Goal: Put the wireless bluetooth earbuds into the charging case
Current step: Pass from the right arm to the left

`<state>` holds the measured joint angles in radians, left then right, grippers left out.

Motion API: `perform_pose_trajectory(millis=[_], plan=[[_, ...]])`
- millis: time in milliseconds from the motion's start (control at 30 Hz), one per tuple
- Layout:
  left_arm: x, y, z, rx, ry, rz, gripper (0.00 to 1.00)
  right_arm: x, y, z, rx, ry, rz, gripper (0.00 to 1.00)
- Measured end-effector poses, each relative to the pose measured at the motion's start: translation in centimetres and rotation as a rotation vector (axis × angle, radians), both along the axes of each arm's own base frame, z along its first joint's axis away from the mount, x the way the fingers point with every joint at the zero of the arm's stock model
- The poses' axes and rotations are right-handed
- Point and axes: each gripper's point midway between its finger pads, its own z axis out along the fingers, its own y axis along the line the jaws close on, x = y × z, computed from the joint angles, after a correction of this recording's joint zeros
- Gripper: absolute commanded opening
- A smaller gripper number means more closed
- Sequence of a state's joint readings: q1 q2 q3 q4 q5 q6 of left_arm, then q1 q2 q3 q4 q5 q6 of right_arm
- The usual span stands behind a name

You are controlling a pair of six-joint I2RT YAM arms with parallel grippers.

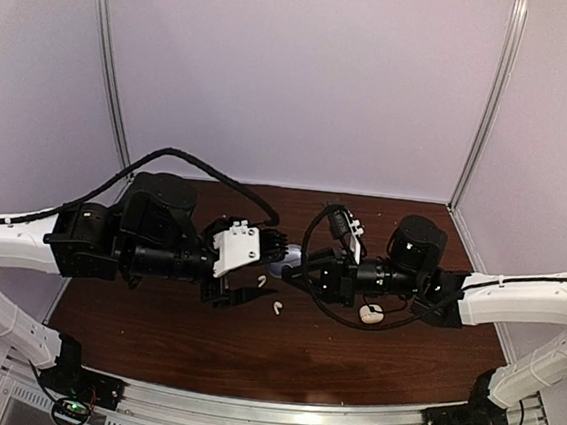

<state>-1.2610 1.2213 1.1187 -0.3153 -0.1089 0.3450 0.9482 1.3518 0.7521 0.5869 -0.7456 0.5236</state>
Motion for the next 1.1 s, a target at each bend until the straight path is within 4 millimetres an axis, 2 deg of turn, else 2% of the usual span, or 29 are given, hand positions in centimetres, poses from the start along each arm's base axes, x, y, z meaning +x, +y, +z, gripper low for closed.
perform_pose_trajectory(millis=[100, 367, 567, 733, 900, 1033, 1067, 1100], plan=[[0.2, -0.2, -0.4, 0.024, -0.030, 0.008, 0.68, -0.1, 0.0, 0.3, 0.013, 0.012, 0.006, 0.00], [1.0, -0.9, -1.2, 0.090, -0.118, 0.046, 0.53, -0.5, 0.2, 0.3, 0.020, 0.052, 0.035, 0.01], [1.3, -0.8, -1.0, 0.101, -0.156, 0.059, 0.49, -0.5, 0.3, 0.4, 0.027, 0.058, 0.042, 0.01], [1.5, -0.8, -0.9, 0.102, -0.169, 0.065, 0.38, -0.5, 0.3, 0.5, 0.035, 0.057, 0.046, 0.04], [1.5, -0.8, -0.8, 0.099, -0.167, 0.069, 0.32, -0.6, 0.4, 0.5, 0.038, 0.055, 0.049, 0.21], [1.8, -0.7, -1.0, 0.079, -0.129, 0.084, 0.31, -0.2, 0.2, 0.3, 0.029, 0.050, 0.039, 0.62], [1.9, -0.7, -1.2, 0.072, -0.112, 0.084, 0.31, 0.0, 0.2, 0.3, 0.027, 0.047, 0.034, 0.67], [2.0, -0.6, -1.3, 0.063, -0.093, 0.087, 0.31, 0.1, 0.0, 0.3, 0.025, 0.051, 0.029, 0.77]])
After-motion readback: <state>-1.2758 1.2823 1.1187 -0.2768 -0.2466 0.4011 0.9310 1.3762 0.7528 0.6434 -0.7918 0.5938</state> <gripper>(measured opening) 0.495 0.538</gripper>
